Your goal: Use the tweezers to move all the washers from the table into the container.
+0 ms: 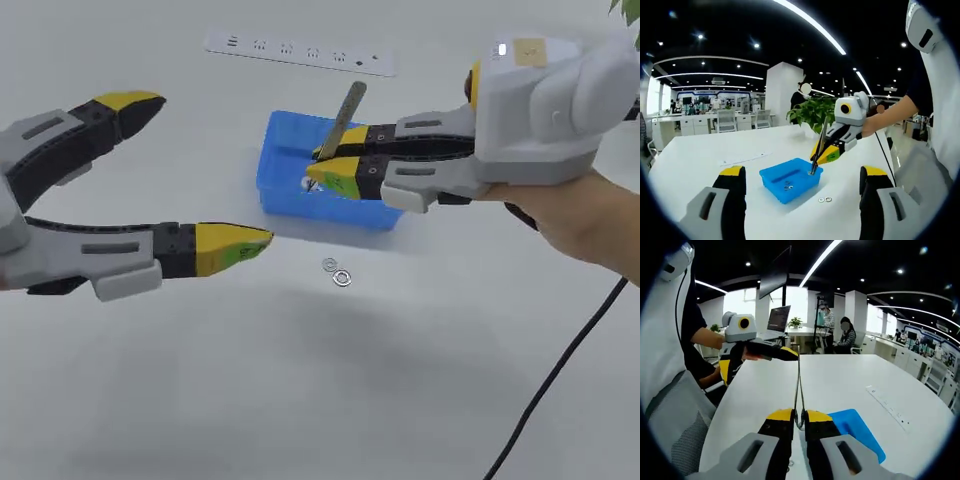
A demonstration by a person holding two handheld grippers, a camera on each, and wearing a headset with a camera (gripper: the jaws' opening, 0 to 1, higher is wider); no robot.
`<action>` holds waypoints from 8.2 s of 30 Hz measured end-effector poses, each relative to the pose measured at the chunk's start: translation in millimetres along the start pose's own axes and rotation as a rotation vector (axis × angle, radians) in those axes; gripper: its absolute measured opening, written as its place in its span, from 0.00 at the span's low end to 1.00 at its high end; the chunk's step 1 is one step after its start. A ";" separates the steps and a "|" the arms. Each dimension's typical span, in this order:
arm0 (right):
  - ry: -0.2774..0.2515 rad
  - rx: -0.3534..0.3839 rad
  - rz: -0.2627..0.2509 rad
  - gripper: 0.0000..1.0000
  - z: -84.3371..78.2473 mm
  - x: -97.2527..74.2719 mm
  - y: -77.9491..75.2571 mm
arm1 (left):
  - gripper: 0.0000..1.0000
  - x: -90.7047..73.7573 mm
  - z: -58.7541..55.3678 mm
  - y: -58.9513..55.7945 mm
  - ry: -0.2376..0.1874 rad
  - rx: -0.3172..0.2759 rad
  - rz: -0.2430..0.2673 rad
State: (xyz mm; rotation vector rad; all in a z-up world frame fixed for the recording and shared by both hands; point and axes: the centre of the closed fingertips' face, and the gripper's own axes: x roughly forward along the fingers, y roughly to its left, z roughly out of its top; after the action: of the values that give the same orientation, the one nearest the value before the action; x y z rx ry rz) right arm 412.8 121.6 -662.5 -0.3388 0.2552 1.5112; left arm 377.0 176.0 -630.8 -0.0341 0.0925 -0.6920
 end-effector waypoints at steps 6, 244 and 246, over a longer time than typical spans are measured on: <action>0.002 0.017 -0.078 0.09 -4.6 -5.8 -33.1 | 1.00 -2.0 -11.6 -6.6 0.035 -0.008 -0.013; 0.153 0.248 -0.170 0.82 -120.1 -58.0 56.8 | 0.04 86.7 -60.3 -97.2 0.227 0.164 -0.552; 0.142 0.238 -0.151 0.76 -116.2 -48.6 52.6 | 0.04 86.7 -60.7 -98.0 0.240 0.153 -0.565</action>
State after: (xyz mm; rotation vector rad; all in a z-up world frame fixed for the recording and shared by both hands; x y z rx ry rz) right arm 363.3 34.7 -755.4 -0.2695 0.5062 1.2939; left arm 375.2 45.2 -691.5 0.1768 0.2660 -1.2648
